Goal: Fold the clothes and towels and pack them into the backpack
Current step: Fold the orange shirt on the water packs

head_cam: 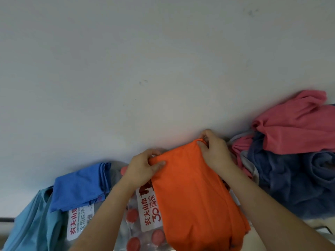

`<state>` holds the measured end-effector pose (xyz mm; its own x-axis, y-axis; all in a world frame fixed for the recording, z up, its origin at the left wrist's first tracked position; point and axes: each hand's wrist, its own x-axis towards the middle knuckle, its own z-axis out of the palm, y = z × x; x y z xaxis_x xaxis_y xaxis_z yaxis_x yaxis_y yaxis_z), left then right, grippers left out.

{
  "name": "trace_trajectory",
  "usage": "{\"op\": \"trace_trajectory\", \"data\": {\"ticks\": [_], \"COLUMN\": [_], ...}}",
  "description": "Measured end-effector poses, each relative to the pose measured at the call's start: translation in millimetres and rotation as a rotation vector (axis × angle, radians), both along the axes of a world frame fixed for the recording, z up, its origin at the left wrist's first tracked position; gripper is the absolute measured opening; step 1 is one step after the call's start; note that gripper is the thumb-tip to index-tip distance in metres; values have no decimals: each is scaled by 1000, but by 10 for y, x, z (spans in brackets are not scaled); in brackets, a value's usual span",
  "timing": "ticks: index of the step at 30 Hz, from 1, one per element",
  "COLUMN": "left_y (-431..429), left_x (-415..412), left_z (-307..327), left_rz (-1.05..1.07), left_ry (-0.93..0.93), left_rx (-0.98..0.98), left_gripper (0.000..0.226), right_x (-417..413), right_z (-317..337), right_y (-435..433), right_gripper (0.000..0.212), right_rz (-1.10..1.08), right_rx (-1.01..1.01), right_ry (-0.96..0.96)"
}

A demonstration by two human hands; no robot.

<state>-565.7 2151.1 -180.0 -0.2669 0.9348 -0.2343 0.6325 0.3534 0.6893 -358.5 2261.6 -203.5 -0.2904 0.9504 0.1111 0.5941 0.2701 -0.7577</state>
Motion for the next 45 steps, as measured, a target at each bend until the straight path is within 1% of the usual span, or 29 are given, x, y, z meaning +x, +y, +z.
{"op": "trace_trajectory", "data": {"ticks": [2,5,9,11,13,15,19,20,23,24,29,30,33,37,39,40,42,43,45], "left_y": [23,24,7,9,13,8,-70,-101,-162,-154,168,246,355,362,404,433,473,493,533], "left_x": [-48,-85,-39,-28,-10,2,-35,-53,-76,-64,183,249,438,558,588,607,656,674,680], "left_z": [-17,-60,-174,-240,-262,-254,-245,-256,-303,-299,-219,-221,-218,-166,-103,-64,18,53,101], "left_rz": [61,117,57,73,81,93,169,187,123,83,-97,-101,-22,-35,-58,-76,-83,-80,-128], "left_ry": [-16,51,256,377,485,520,407,418,601,634,493,446,228,111,117,151,203,200,220], "left_rx": [2,58,127,152,138,111,174,183,195,183,71,78,142,236,241,205,104,73,80], "left_gripper": [7,19,14,19,21,22,13,13,11,11,32,32,22,23,19,20,29,32,34], "right_x": [-16,-34,-59,-80,-112,-134,-127,-130,-159,-167,-157,-150,-129,-94,-86,-83,-68,-57,-36], "right_z": [-30,-63,-114,-121,-131,-143,-169,-162,-161,-160,-173,-170,-182,-208,-214,-207,-224,-222,-234], "right_y": [22,56,36,22,12,6,32,44,53,51,45,42,26,28,37,46,70,81,112], "right_gripper": [12,15,26,32,37,39,33,32,33,35,37,36,36,33,33,33,32,31,28], "right_rz": [15,37,-13,-60,-88,-91,-60,-53,-21,-14,-6,-6,3,43,68,81,115,133,176], "right_rx": [49,110,173,184,197,185,137,117,102,101,99,99,74,44,26,16,-6,-12,-37], "right_ry": [-64,-173,-352,-424,-478,-476,-342,-326,-340,-351,-343,-333,-295,-285,-303,-318,-335,-324,-284]}}
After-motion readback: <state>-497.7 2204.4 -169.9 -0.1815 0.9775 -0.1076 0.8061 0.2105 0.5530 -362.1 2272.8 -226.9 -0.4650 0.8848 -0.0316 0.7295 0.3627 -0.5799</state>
